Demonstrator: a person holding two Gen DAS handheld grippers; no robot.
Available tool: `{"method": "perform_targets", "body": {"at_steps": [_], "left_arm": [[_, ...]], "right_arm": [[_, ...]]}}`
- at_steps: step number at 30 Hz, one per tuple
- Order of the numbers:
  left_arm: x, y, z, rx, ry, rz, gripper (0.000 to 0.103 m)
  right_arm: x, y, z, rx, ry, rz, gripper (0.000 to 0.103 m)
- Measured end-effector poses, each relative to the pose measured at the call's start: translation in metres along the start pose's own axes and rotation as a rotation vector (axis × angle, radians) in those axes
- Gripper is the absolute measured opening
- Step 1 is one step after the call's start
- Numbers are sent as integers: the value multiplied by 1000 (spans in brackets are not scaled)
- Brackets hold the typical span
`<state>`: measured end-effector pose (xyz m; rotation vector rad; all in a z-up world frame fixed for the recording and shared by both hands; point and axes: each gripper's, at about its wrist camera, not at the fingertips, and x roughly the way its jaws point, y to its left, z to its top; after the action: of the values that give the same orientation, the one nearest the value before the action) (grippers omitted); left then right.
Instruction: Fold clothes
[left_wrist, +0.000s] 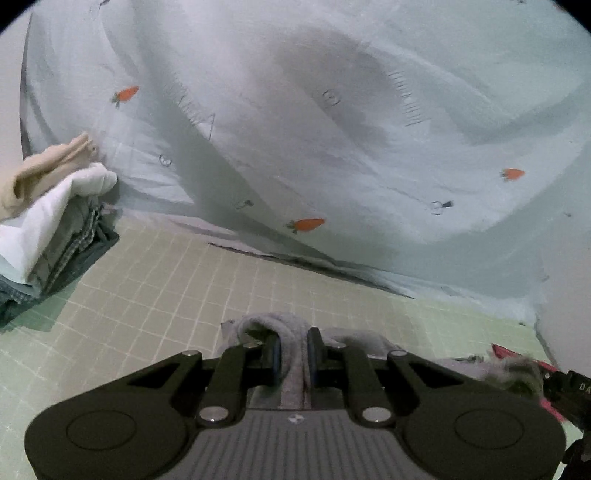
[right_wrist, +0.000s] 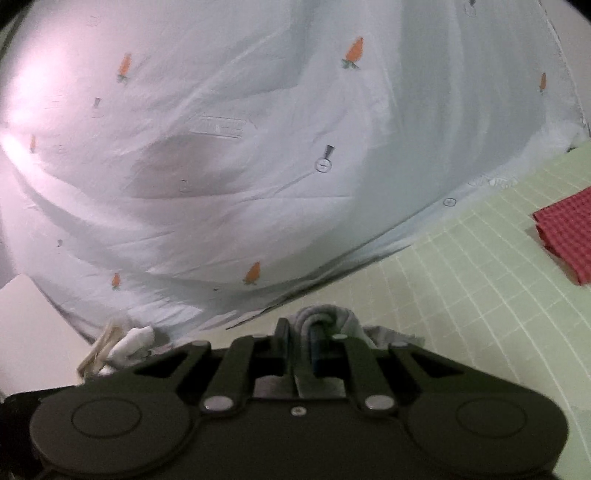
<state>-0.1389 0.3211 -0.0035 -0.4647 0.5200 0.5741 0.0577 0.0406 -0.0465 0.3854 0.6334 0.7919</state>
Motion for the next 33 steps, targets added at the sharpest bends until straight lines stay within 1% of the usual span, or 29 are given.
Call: {"method": "perform_targets", "body": {"at_steps": [3, 7, 10, 13, 14, 16, 17, 18, 19, 20, 21, 22, 23, 24, 25, 26, 27, 28, 29, 31, 33], "left_arm": [[37, 11, 1, -16, 47, 17, 16], [90, 19, 8, -64, 141, 30, 16], [128, 26, 13, -74, 164, 33, 21], [163, 34, 18, -90, 197, 61, 22], [173, 38, 19, -99, 206, 70, 22], [190, 48, 20, -127, 230, 82, 24], [198, 54, 20, -145, 243, 86, 28], [205, 60, 20, -164, 257, 89, 30], [210, 66, 20, -189, 269, 89, 35], [214, 72, 20, -206, 269, 104, 48], [214, 75, 22, -207, 252, 146, 59], [214, 79, 23, -207, 234, 190, 80], [212, 83, 25, -201, 205, 239, 86], [209, 87, 27, -197, 178, 273, 87], [207, 90, 28, -189, 175, 290, 90], [205, 94, 29, -181, 172, 308, 97], [203, 96, 29, -168, 172, 323, 101], [203, 95, 27, -131, 191, 328, 103], [203, 93, 25, -90, 211, 331, 103], [201, 85, 16, 15, 255, 318, 103], [193, 75, 3, 83, 280, 282, 103]], "right_arm": [[34, -15, 0, 16, 43, -50, 11], [83, -34, -1, 81, 124, -102, 12], [121, -44, 5, 79, 173, -140, 13], [155, -60, 8, 97, 219, -163, 14], [163, -66, 9, 115, 224, -168, 17], [178, -77, 12, 142, 218, -188, 29], [185, -81, 15, 152, 206, -202, 43], [191, -86, 17, 161, 195, -218, 49], [197, -91, 22, 166, 177, -237, 52], [199, -94, 26, 170, 171, -247, 52], [202, -98, 29, 174, 165, -258, 53], [204, -102, 33, 177, 159, -269, 55], [207, -105, 37, 178, 154, -280, 64], [208, -103, 38, 139, 163, -298, 69], [209, -97, 37, 62, 178, -332, 81], [210, -90, 35, -15, 191, -365, 93], [208, -83, 30, -95, 199, -385, 102], [205, -76, 24, -160, 204, -391, 102], [201, -72, 19, -196, 206, -381, 102], [194, -66, 7, -229, 238, -332, 103], [189, -63, -3, -227, 284, -300, 103]]}}
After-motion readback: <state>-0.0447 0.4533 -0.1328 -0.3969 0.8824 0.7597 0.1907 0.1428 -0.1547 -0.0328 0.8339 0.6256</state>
